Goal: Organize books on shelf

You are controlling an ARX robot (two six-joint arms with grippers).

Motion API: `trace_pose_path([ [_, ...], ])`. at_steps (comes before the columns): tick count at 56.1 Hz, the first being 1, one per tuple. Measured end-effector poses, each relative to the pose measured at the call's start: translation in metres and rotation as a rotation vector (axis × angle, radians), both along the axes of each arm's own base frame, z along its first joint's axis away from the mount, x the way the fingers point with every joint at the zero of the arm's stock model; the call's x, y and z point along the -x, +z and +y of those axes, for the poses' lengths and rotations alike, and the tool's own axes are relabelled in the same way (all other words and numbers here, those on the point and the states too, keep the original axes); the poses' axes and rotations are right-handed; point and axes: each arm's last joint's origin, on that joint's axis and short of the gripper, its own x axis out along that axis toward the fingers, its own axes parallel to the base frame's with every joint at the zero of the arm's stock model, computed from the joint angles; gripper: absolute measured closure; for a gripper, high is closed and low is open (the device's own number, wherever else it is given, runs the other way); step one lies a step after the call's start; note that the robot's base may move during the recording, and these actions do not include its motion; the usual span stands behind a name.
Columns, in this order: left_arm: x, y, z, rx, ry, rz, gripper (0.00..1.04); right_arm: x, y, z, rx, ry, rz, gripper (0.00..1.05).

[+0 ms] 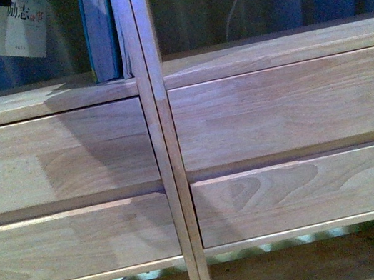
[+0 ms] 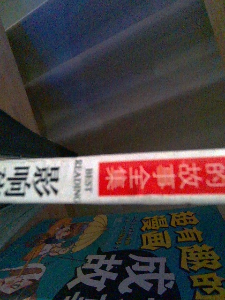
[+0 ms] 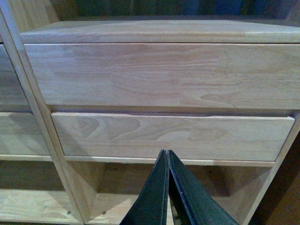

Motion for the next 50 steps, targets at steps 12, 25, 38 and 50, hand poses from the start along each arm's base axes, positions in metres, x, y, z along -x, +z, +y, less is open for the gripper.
trace_pose_path([
  [12,-0.018,-0.021,-0.009,-0.035,-0.012,-0.017,0.98,0.007,-0.007,0.0,0.0,0.0,-0.002,1.02],
  [25,-0.028,-0.041,-0.018,-0.077,-0.031,-0.035,0.98,0.012,-0.014,0.0,0.002,0.0,-0.015,0.92],
  [38,-0.032,-0.051,-0.025,-0.099,-0.041,-0.037,0.98,0.012,-0.013,0.0,0.002,0.0,-0.023,0.55],
  [50,-0.034,-0.058,-0.026,-0.113,-0.056,-0.024,0.83,0.012,-0.013,0.0,0.002,0.0,-0.023,0.19],
])
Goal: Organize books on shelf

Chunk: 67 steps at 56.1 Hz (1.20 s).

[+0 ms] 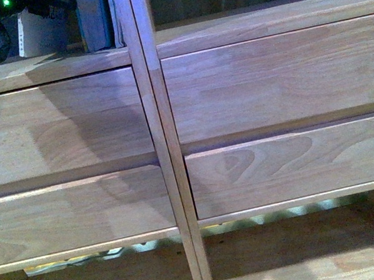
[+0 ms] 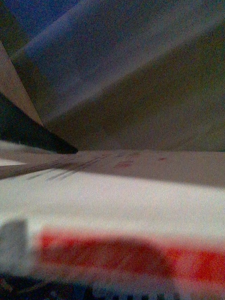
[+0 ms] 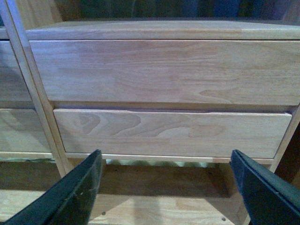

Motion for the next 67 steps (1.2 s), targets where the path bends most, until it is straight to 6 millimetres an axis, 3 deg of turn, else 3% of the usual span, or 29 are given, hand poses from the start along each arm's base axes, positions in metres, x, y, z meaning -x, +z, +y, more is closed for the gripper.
trace_pose_path([
  [6,0.001,-0.007,0.0,-0.008,-0.009,0.006,0.66,0.0,0.0,0.0,0.0,0.0,0.0,0.06],
  [17,0.008,-0.028,0.003,0.018,-0.014,0.057,0.36,0.0,0.0,0.0,0.0,0.0,0.0,0.07],
  [21,0.023,-0.03,0.007,0.056,-0.029,0.08,0.18,0.0,0.0,0.0,0.0,0.0,0.0,0.07],
  [26,0.038,-0.027,0.009,0.095,-0.041,0.093,0.06,0.0,0.0,0.0,0.0,0.0,0.0,0.07],
  [34,0.086,-0.02,0.016,0.193,-0.05,0.134,0.07,0.0,0.0,0.0,0.0,0.0,0.0,0.07],
  [45,0.15,-0.027,0.031,0.33,-0.036,0.248,0.07,0.0,0.0,0.0,0.0,0.0,0.0,0.07],
  [56,0.251,-0.024,0.052,0.476,0.025,0.26,0.08,0.0,0.0,0.0,0.0,0.0,0.0,0.07],
  [63,0.325,-0.044,0.055,0.462,0.257,0.343,0.28,0.0,0.0,0.0,0.0,0.0,-0.001,0.07],
  [67,0.35,-0.057,0.055,0.452,0.267,0.332,0.39,0.0,0.0,0.0,-0.001,0.0,-0.002,0.08],
])
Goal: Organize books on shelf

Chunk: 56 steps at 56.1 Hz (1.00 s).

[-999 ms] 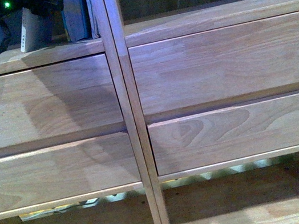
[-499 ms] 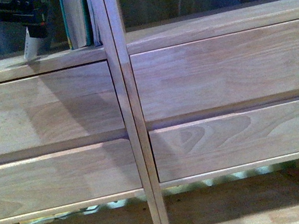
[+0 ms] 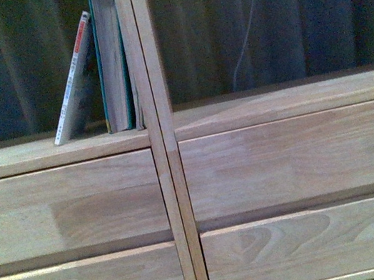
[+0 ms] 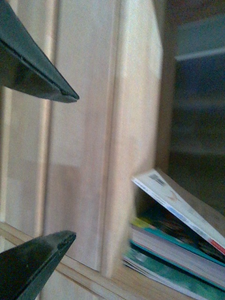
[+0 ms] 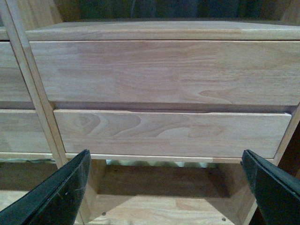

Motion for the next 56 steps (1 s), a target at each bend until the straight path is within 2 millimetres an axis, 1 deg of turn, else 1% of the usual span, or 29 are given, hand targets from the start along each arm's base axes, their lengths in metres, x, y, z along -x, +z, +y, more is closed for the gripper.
trace_pose_path([
  [1,0.006,-0.003,0.0,-0.003,0.0,-0.013,0.43,0.0,0.0,0.0,0.001,0.0,-0.001,0.11],
  [3,0.012,-0.006,0.0,-0.006,0.0,-0.026,0.5,0.001,0.0,0.0,0.001,0.0,-0.001,0.16],
  [4,0.013,-0.007,0.0,-0.007,0.0,-0.028,0.52,0.001,0.0,0.0,0.0,0.0,0.0,0.19],
  [6,0.017,-0.013,0.0,-0.009,0.001,-0.032,0.59,0.002,0.0,0.0,0.001,0.0,0.0,0.26],
  [7,0.018,-0.014,0.0,-0.009,0.002,-0.031,0.61,0.002,0.0,0.0,0.0,0.0,0.0,0.28],
  [9,0.02,-0.021,0.0,-0.011,0.001,-0.023,0.68,0.003,0.0,0.0,0.001,0.0,0.0,0.35],
  [10,0.022,-0.024,0.0,-0.012,0.001,-0.02,0.71,0.003,0.0,0.0,0.0,0.0,0.001,0.37],
  [11,0.022,-0.026,0.0,-0.013,0.001,-0.018,0.73,0.003,0.0,0.0,0.001,0.0,0.001,0.4],
  [13,0.025,-0.031,0.0,-0.013,0.0,-0.014,0.8,0.004,0.0,0.0,0.001,0.0,0.001,0.47],
  [14,0.026,-0.032,0.0,-0.013,0.0,-0.014,0.82,0.005,0.0,0.0,0.0,0.0,0.0,0.49],
  [16,0.028,-0.037,0.0,-0.014,0.0,-0.014,0.89,0.005,0.0,0.0,0.001,0.0,0.001,0.56],
  [17,0.03,-0.038,0.0,-0.015,0.0,-0.014,0.92,0.005,0.0,0.0,0.001,0.0,0.0,0.57],
  [18,0.03,-0.038,0.0,-0.015,0.0,-0.017,0.94,0.006,0.0,0.0,0.001,0.0,0.001,0.61],
  [20,0.033,-0.043,0.0,-0.015,0.001,-0.016,1.01,0.006,0.0,0.0,0.001,0.0,0.001,0.68],
  [21,0.034,-0.045,0.0,-0.017,0.0,-0.016,1.02,0.007,0.0,0.0,0.001,0.0,0.001,0.7],
  [27,0.039,-0.052,-0.001,-0.017,0.0,-0.021,1.02,0.008,-0.001,0.0,0.001,0.0,0.002,0.89],
  [28,0.039,-0.052,-0.001,-0.017,0.0,-0.021,1.02,0.009,-0.001,0.0,0.001,0.0,0.002,0.91],
  [31,0.042,-0.056,0.0,-0.017,0.0,-0.024,1.02,0.014,-0.005,0.0,0.001,0.0,0.032,1.01],
  [32,0.043,-0.057,0.0,-0.017,0.001,-0.024,1.02,0.015,-0.005,0.0,0.002,0.0,0.035,1.03],
  [37,0.047,-0.062,0.0,-0.017,0.0,-0.024,1.02,0.019,-0.004,0.0,0.002,0.0,0.008,1.02],
  [56,0.058,-0.075,-0.001,-0.017,0.0,-0.023,1.02,0.019,-0.004,0.0,0.002,0.0,0.007,1.02],
])
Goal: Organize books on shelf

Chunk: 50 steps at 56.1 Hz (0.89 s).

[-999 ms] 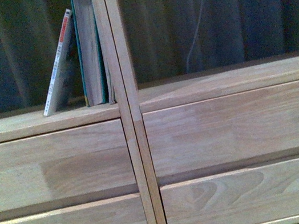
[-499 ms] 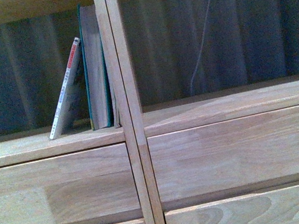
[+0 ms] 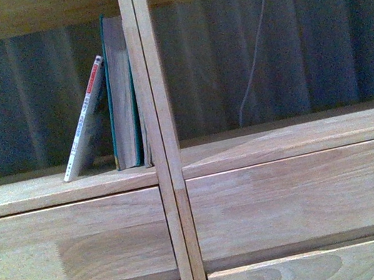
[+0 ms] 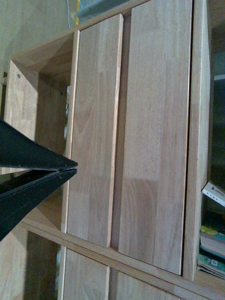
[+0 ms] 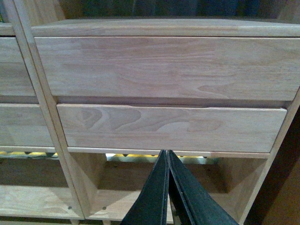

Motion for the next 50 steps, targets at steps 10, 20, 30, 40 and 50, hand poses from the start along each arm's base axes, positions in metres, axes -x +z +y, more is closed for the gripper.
trace_pose_path([
  [10,0.004,-0.003,0.0,0.0,0.0,-0.003,1.02,0.0,0.0,0.0,0.0,0.0,0.0,1.02],
  [20,0.008,-0.011,0.0,-0.002,0.0,-0.01,1.02,0.0,0.0,0.0,0.0,0.0,0.0,1.02],
  [30,0.011,-0.011,0.0,-0.002,0.0,-0.012,1.02,0.0,0.0,0.0,0.0,0.0,0.0,1.02],
  [40,0.022,-0.014,0.0,-0.003,0.001,-0.003,1.02,0.0,0.0,0.0,0.0,0.0,0.0,1.02],
  [50,0.023,-0.014,0.0,-0.002,0.0,-0.009,1.02,0.0,0.0,0.0,0.0,0.0,0.0,1.02],
])
